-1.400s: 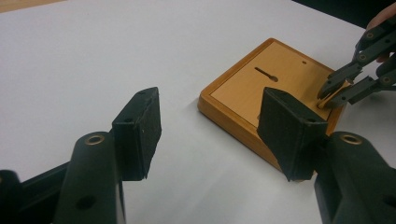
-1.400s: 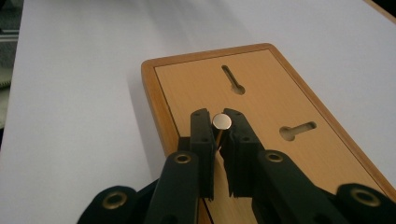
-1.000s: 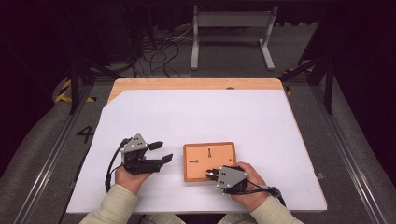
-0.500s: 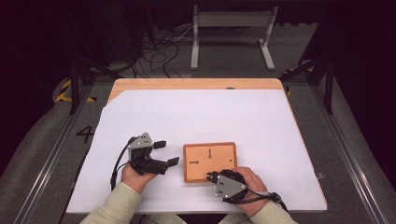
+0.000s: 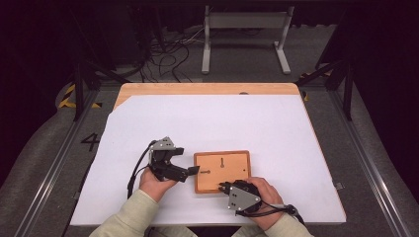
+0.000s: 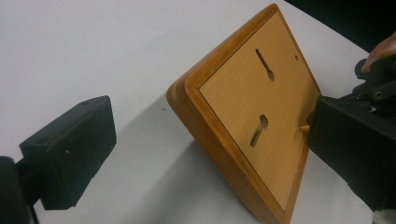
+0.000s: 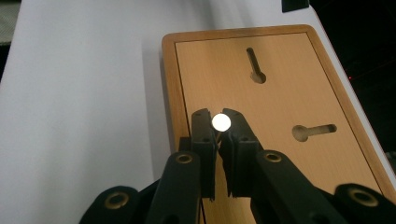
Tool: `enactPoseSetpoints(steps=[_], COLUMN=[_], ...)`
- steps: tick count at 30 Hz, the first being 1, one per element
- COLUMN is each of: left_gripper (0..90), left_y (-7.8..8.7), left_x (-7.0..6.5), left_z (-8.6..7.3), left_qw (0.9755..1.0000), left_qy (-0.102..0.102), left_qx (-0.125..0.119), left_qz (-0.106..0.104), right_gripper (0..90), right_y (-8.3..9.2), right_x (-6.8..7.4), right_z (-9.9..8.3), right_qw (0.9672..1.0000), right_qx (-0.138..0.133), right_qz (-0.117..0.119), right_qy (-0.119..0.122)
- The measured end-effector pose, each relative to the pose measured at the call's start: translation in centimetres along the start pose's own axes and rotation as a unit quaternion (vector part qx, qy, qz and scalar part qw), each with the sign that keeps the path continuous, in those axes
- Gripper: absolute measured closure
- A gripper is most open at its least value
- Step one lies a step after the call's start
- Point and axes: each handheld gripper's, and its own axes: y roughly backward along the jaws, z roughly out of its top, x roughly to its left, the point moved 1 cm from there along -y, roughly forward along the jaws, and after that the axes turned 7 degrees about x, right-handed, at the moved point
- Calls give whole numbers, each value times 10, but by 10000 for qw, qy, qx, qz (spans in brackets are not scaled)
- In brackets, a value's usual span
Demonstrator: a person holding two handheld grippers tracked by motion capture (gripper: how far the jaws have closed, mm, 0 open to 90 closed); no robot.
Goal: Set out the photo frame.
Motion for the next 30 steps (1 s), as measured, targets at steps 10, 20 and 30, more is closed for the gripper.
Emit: enactPoseSetpoints(steps=[10, 20, 30], left_gripper=[22, 50, 63], left_y=[-18, -42, -56], left_x=[2, 5, 7], left_z=[12, 13, 11], left_qw=[9995, 9968, 9934], left_qy=[91, 244, 247], left_qx=[162, 611, 732], left_qz=[-241, -445, -851], right_gripper=[841, 841, 841], right_y=[0, 1, 0], right_x=[2, 2, 3], right_z=[1, 0, 0], right_qw=[10000, 9999, 10000], right_qx=[-22, 19, -16], right_qz=[-32, -54, -75], right_qy=[-23, 110, 24])
